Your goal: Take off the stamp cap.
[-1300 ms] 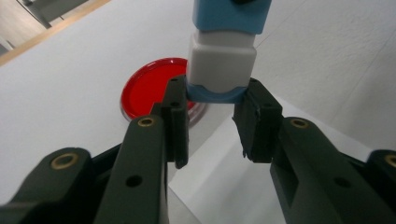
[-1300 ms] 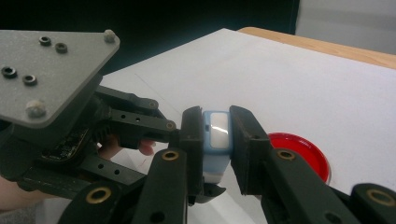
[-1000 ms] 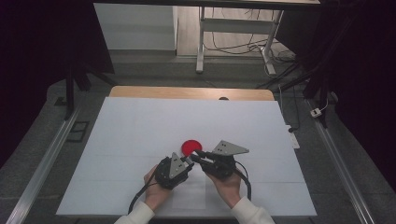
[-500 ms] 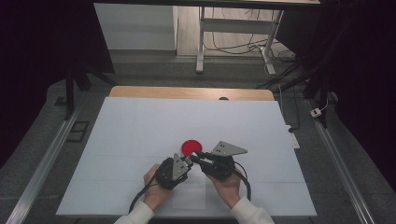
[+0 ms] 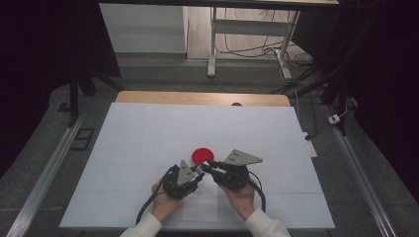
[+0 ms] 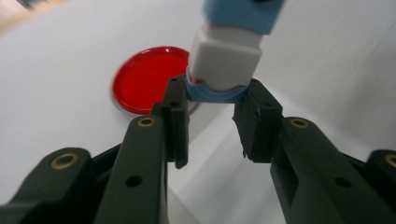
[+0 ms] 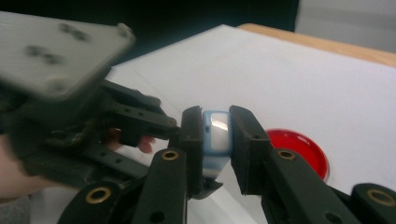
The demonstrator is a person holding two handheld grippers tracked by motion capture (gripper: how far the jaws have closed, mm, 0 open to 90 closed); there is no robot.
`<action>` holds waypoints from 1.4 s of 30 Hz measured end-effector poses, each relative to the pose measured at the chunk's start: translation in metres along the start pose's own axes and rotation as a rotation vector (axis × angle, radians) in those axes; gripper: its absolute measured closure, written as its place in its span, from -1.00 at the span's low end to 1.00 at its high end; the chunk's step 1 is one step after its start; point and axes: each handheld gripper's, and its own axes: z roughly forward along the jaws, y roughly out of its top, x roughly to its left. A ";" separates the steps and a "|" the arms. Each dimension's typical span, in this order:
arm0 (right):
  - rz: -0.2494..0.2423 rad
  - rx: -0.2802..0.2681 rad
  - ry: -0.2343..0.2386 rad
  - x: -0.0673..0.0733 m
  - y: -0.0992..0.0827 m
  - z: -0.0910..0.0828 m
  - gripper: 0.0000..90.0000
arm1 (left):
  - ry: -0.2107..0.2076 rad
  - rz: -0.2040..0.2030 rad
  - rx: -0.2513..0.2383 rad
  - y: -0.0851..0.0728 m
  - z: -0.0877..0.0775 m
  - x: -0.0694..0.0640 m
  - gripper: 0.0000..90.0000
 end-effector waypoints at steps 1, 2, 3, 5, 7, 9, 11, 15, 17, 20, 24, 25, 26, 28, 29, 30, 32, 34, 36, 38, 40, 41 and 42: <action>-0.004 -0.014 -0.004 0.000 0.001 -0.002 0.67 | 0.022 0.011 0.008 -0.002 0.000 0.003 0.47; -0.015 -0.017 -0.019 -0.001 0.003 -0.005 0.67 | 0.045 0.023 0.023 -0.004 0.000 0.005 0.47; -0.013 -0.025 -0.022 -0.002 0.005 -0.007 0.67 | 0.059 0.029 0.026 -0.005 -0.001 0.006 0.47; 0.004 -0.040 -0.025 -0.006 0.006 -0.010 0.67 | 0.064 0.043 0.019 -0.004 -0.002 0.005 0.47; 0.013 -0.042 -0.028 -0.009 0.007 -0.012 0.67 | 0.062 0.049 0.009 -0.003 -0.001 0.002 0.47; 0.013 -0.044 -0.029 -0.009 0.007 -0.012 0.67 | 0.062 0.062 0.017 -0.003 -0.001 0.002 0.47; 0.010 -0.044 -0.028 -0.009 0.008 -0.013 0.67 | 0.066 0.055 0.013 -0.003 -0.001 0.003 0.47; 0.010 -0.044 -0.028 -0.010 0.008 -0.014 0.67 | 0.062 0.037 -0.003 -0.003 -0.004 0.007 0.46; 0.011 -0.041 -0.027 -0.010 0.008 -0.014 0.67 | 0.069 0.034 -0.002 -0.003 -0.005 0.008 0.46; 0.011 -0.042 -0.026 -0.010 0.008 -0.013 0.67 | 0.070 0.033 -0.001 -0.003 -0.006 0.009 0.46; 0.007 -0.044 -0.024 -0.010 0.008 -0.014 0.67 | 0.072 0.029 -0.011 -0.003 -0.009 0.010 0.46; 0.007 -0.044 -0.023 -0.010 0.008 -0.014 0.67 | 0.070 0.029 -0.012 -0.003 -0.009 0.010 0.46; 0.008 -0.044 -0.023 -0.010 0.009 -0.014 0.67 | 0.070 0.029 -0.012 -0.003 -0.010 0.011 0.46; 0.009 -0.043 -0.023 -0.010 0.009 -0.014 0.67 | 0.074 0.019 -0.019 -0.003 -0.011 0.012 0.47; 0.009 -0.042 -0.023 -0.010 0.009 -0.014 0.67 | 0.070 0.013 -0.022 -0.004 -0.012 0.013 0.46; 0.009 -0.043 -0.023 -0.011 0.009 -0.014 0.67 | 0.071 0.009 -0.023 -0.004 -0.013 0.014 0.46; 0.007 -0.043 -0.022 -0.011 0.009 -0.014 0.67 | 0.067 0.007 -0.021 -0.004 -0.014 0.015 0.46; 0.006 -0.042 -0.022 -0.011 0.009 -0.014 0.67 | 0.070 0.005 -0.020 -0.005 -0.015 0.016 0.46; 0.005 -0.042 -0.023 -0.011 0.009 -0.015 0.67 | 0.071 0.004 -0.020 -0.006 -0.017 0.017 0.47; 0.005 -0.046 -0.023 -0.011 0.009 -0.016 0.67 | 0.071 -0.002 -0.021 -0.007 -0.019 0.018 0.46; 0.003 -0.046 -0.022 -0.011 0.010 -0.017 0.67 | 0.072 -0.008 -0.021 -0.008 -0.021 0.020 0.46; 0.004 -0.049 -0.023 -0.011 0.011 -0.018 0.67 | 0.071 -0.012 -0.023 -0.008 -0.021 0.020 0.46; 0.003 -0.051 -0.024 -0.011 0.011 -0.018 0.67 | 0.072 -0.010 -0.020 -0.009 -0.022 0.021 0.47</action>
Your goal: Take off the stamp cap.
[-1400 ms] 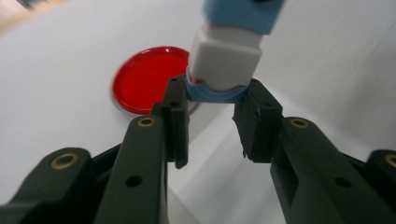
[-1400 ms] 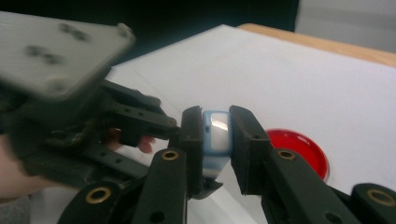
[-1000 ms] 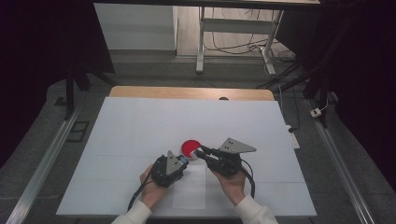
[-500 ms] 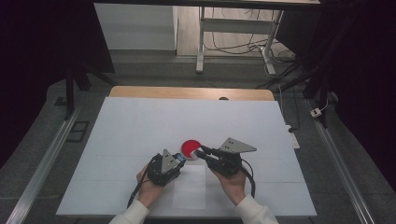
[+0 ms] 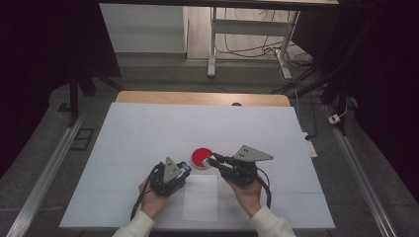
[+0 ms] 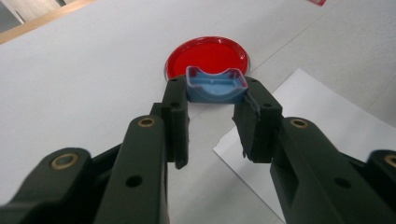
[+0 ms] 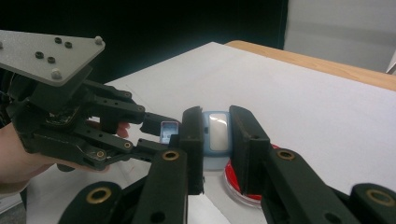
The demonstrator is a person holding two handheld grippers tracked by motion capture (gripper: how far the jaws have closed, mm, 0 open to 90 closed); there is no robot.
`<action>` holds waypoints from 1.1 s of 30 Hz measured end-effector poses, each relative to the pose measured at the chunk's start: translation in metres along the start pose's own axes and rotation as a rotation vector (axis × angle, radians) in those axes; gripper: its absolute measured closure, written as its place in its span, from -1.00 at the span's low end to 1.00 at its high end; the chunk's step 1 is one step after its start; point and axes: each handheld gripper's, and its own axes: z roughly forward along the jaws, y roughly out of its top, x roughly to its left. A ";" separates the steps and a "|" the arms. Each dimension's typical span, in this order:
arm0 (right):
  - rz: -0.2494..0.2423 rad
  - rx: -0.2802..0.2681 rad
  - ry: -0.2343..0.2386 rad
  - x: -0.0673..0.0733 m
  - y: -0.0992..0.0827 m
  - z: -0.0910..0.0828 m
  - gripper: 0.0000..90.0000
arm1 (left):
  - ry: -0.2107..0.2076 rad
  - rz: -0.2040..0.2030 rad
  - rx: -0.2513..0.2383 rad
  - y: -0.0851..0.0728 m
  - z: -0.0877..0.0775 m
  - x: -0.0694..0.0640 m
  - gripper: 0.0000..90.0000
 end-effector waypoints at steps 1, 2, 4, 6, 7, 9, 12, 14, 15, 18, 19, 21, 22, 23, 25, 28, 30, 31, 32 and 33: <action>0.000 0.000 -0.001 0.000 0.000 0.000 0.67 | 0.000 0.001 0.001 0.000 -0.001 0.000 0.46; 0.000 -0.002 -0.002 0.000 0.001 -0.001 0.67 | 0.001 -0.002 -0.002 -0.001 -0.001 0.000 0.46; 0.001 -0.003 -0.003 -0.001 0.001 -0.001 0.67 | 0.000 0.003 0.004 -0.002 -0.003 0.001 0.46; 0.002 -0.003 -0.003 -0.001 0.001 -0.002 0.67 | 0.004 0.001 0.004 -0.002 -0.003 0.000 0.46; 0.001 -0.001 -0.003 -0.001 0.001 -0.002 0.67 | 0.004 0.001 0.004 -0.003 -0.003 0.001 0.46; 0.001 0.001 -0.005 -0.001 0.000 -0.001 0.67 | 0.005 0.000 0.004 -0.003 -0.004 0.001 0.46; -0.003 0.006 -0.006 -0.001 -0.001 0.000 0.67 | 0.008 -0.002 0.001 -0.004 -0.005 0.004 0.46; -0.005 0.007 -0.009 -0.001 -0.001 0.000 0.67 | 0.012 -0.007 0.001 -0.004 -0.007 0.006 0.46; -0.005 0.007 -0.010 -0.001 -0.001 0.000 0.67 | 0.014 -0.008 0.003 -0.005 -0.008 0.007 0.46; -0.004 0.008 -0.009 -0.001 -0.001 0.000 0.67 | 0.018 -0.014 0.002 -0.006 -0.010 0.009 0.46; -0.005 0.008 -0.009 -0.001 -0.001 0.000 0.67 | 0.018 -0.017 0.001 -0.006 -0.011 0.009 0.46; -0.007 0.006 -0.009 -0.001 -0.001 0.000 0.67 | 0.019 -0.015 0.003 -0.006 -0.012 0.010 0.46; -0.007 0.006 -0.009 -0.001 -0.001 -0.001 0.67 | 0.021 -0.016 0.002 -0.007 -0.012 0.010 0.46; -0.007 0.006 -0.010 -0.001 -0.001 -0.001 0.67 | 0.021 -0.015 0.002 -0.007 -0.012 0.010 0.46; -0.007 0.005 -0.010 -0.001 -0.001 -0.001 0.67 | 0.022 -0.015 0.001 -0.007 -0.013 0.010 0.46; -0.008 0.003 -0.011 -0.001 0.000 -0.001 0.67 | 0.023 -0.015 0.002 -0.007 -0.015 0.011 0.46; -0.009 0.001 -0.011 -0.001 0.000 -0.001 0.67 | 0.024 -0.017 0.001 -0.008 -0.016 0.011 0.46; -0.009 0.002 -0.012 -0.001 0.000 -0.001 0.67 | 0.024 -0.017 0.001 -0.008 -0.016 0.011 0.46; -0.009 0.003 -0.012 -0.001 0.000 -0.001 0.67 | 0.025 -0.019 -0.001 -0.008 -0.016 0.011 0.46; -0.009 0.003 -0.012 -0.001 0.000 -0.001 0.67 | 0.026 -0.019 -0.003 -0.008 -0.016 0.010 0.46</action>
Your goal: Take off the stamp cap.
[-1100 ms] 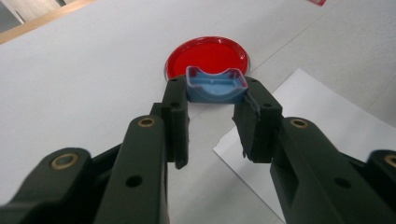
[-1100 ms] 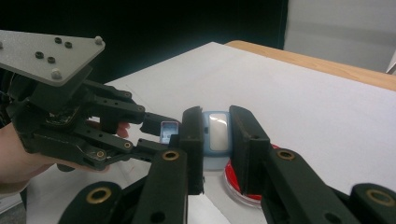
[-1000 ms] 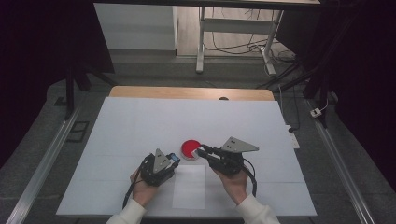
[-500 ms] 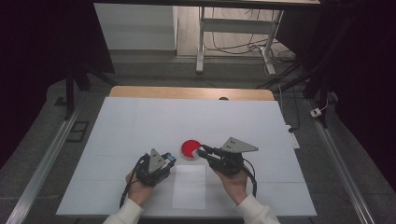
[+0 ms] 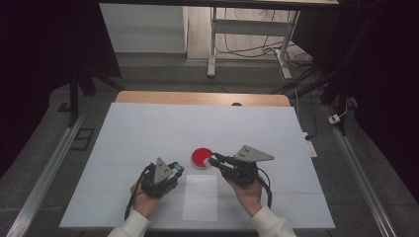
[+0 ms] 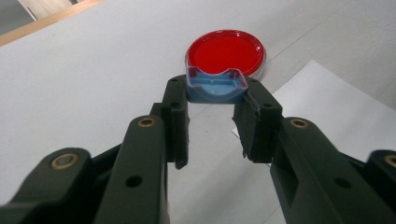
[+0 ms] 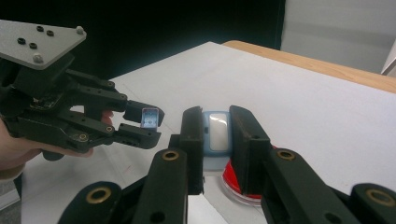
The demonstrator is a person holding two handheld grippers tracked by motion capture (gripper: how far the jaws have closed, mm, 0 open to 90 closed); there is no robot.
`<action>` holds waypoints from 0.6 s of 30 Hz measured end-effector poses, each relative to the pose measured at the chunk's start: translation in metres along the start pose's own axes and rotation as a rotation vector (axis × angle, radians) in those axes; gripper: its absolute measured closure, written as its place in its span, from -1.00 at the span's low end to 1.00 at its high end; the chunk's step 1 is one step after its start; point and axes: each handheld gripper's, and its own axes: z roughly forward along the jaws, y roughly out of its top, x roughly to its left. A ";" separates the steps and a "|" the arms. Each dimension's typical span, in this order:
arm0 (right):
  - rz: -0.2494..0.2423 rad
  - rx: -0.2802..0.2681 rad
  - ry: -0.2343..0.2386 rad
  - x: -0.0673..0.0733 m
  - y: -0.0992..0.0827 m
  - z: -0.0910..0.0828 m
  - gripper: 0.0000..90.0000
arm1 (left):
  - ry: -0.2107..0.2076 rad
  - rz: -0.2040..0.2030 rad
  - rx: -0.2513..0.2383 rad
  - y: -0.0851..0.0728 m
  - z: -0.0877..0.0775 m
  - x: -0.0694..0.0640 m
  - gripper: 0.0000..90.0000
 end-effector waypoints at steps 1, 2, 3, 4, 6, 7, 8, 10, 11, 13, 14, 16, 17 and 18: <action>-0.001 0.000 0.000 0.000 0.000 0.000 0.67 | -0.002 0.002 -0.002 0.000 0.000 0.000 0.46; -0.001 0.001 0.000 0.000 0.000 0.000 0.67 | -0.002 0.004 -0.002 0.000 0.000 0.000 0.46; -0.002 0.001 -0.001 0.000 0.000 0.000 0.67 | -0.002 0.005 -0.002 0.000 0.000 -0.001 0.46; -0.002 0.002 -0.001 0.000 0.000 0.000 0.67 | -0.001 0.004 -0.003 0.000 0.000 -0.001 0.46; -0.003 0.003 -0.002 -0.001 -0.001 0.000 0.67 | 0.000 0.004 -0.005 0.000 -0.001 -0.001 0.46; -0.003 0.004 -0.003 -0.001 -0.001 0.000 0.67 | 0.000 0.003 -0.006 0.000 -0.001 -0.001 0.46; -0.002 0.004 -0.003 -0.001 -0.001 0.000 0.67 | 0.000 0.004 -0.005 0.000 -0.001 0.000 0.46; 0.001 0.002 -0.004 -0.001 -0.001 0.001 0.67 | 0.000 0.004 -0.005 0.000 -0.001 0.000 0.46; 0.000 0.004 -0.004 -0.001 -0.002 0.001 0.67 | -0.001 0.006 -0.004 0.000 -0.001 0.000 0.46; -0.004 0.006 -0.003 -0.001 -0.002 0.001 0.67 | -0.003 0.005 -0.005 0.000 -0.002 0.000 0.46; -0.006 0.008 -0.003 -0.001 -0.002 0.001 0.67 | -0.004 0.004 -0.006 0.000 -0.002 0.000 0.46; -0.004 0.008 -0.003 -0.001 -0.002 0.001 0.67 | -0.004 0.000 -0.009 0.000 -0.002 -0.001 0.46; -0.003 0.008 -0.004 -0.001 -0.002 0.001 0.67 | -0.003 0.000 -0.010 0.000 -0.002 0.000 0.46; -0.002 0.007 -0.004 -0.001 -0.002 0.001 0.67 | -0.003 0.000 -0.010 0.000 -0.002 -0.001 0.46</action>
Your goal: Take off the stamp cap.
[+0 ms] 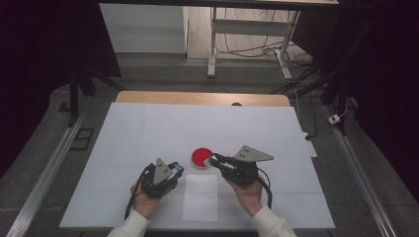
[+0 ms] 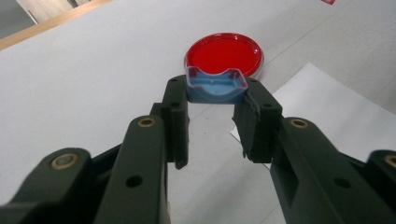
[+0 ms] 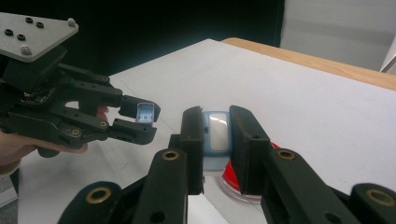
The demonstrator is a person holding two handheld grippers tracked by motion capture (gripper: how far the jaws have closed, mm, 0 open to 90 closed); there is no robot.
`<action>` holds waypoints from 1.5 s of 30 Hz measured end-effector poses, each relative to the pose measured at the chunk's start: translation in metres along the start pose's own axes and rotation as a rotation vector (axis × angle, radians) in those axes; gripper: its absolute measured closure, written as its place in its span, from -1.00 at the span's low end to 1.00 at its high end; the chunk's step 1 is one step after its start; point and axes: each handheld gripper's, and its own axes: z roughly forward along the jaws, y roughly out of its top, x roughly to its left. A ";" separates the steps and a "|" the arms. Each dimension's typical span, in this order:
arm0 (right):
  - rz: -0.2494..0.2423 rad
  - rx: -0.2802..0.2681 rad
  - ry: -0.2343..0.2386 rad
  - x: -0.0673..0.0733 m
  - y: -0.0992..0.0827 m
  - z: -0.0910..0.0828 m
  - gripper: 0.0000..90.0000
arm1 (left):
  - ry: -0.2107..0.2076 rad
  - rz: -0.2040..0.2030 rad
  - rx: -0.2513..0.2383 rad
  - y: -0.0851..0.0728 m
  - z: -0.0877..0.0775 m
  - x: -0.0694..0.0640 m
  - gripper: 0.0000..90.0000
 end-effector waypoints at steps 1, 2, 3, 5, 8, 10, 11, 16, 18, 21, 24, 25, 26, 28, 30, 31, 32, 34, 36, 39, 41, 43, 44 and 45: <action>0.000 0.000 0.000 0.000 0.000 0.000 0.67 | 0.000 0.000 0.000 0.000 0.000 0.000 0.46; 0.000 0.000 0.000 0.000 0.000 0.000 0.67 | -0.001 0.000 0.000 0.000 0.000 0.000 0.46; -0.001 0.000 -0.001 0.000 0.000 0.000 0.67 | 0.000 0.000 -0.001 0.000 0.000 0.000 0.46; -0.001 0.000 0.000 0.000 0.000 0.000 0.67 | 0.000 -0.001 -0.002 0.000 0.000 0.000 0.46; -0.004 -0.001 0.000 0.000 0.000 0.000 0.67 | 0.002 0.000 -0.003 0.000 -0.001 0.001 0.46; -0.003 -0.002 0.001 0.000 0.000 0.000 0.67 | 0.001 -0.003 -0.004 0.000 -0.002 0.002 0.46; -0.002 -0.002 0.000 0.000 0.000 -0.001 0.67 | 0.000 -0.004 -0.005 0.000 -0.002 0.002 0.46; -0.002 0.000 -0.001 0.000 0.000 0.000 0.67 | -0.001 -0.004 -0.005 0.001 -0.001 0.002 0.46; 0.000 -0.003 -0.001 -0.001 0.000 0.000 0.67 | 0.000 -0.005 -0.005 0.001 -0.001 0.003 0.46; 0.000 -0.005 -0.001 -0.001 0.000 -0.001 0.67 | 0.001 -0.006 -0.006 0.001 -0.002 0.003 0.46; -0.001 -0.006 -0.002 -0.001 0.000 -0.001 0.67 | 0.002 -0.013 -0.010 0.001 -0.002 0.003 0.46; 0.000 -0.007 -0.002 -0.001 0.001 -0.001 0.67 | 0.001 -0.014 -0.012 0.001 -0.002 0.003 0.46; 0.001 -0.007 -0.002 -0.001 0.001 -0.001 0.67 | 0.002 -0.012 -0.009 0.001 -0.002 0.003 0.46; 0.000 -0.005 -0.001 -0.001 0.001 -0.002 0.67 | 0.002 -0.012 -0.009 0.001 -0.002 0.004 0.46; -0.001 -0.006 0.000 -0.001 0.001 -0.002 0.67 | 0.003 -0.013 -0.010 0.000 -0.002 0.004 0.46; -0.002 -0.008 0.000 -0.001 0.002 -0.002 0.67 | 0.003 -0.013 -0.010 0.000 -0.002 0.004 0.46; -0.001 -0.009 0.000 -0.001 0.002 -0.002 0.67 | 0.003 -0.013 -0.011 0.000 -0.002 0.004 0.46; 0.001 -0.013 0.000 -0.001 0.003 -0.003 0.67 | 0.006 -0.014 -0.012 0.001 -0.002 0.004 0.46; 0.001 -0.015 -0.001 -0.001 0.003 -0.003 0.67 | 0.007 -0.016 -0.012 0.001 -0.002 0.004 0.46; 0.001 -0.016 -0.001 -0.001 0.003 -0.003 0.67 | 0.005 -0.014 -0.011 0.001 -0.002 0.005 0.46; 0.001 -0.017 -0.001 -0.001 0.003 -0.003 0.67 | 0.008 -0.014 -0.011 0.001 -0.002 0.005 0.46; 0.003 -0.019 0.000 -0.001 0.004 -0.004 0.67 | 0.008 -0.015 -0.012 0.000 -0.002 0.005 0.46; 0.003 -0.021 0.001 -0.001 0.004 -0.004 0.67 | 0.008 -0.015 -0.011 0.000 -0.002 0.005 0.46; 0.005 -0.022 0.003 -0.001 0.005 -0.005 0.67 | 0.008 -0.015 -0.011 0.001 -0.002 0.005 0.46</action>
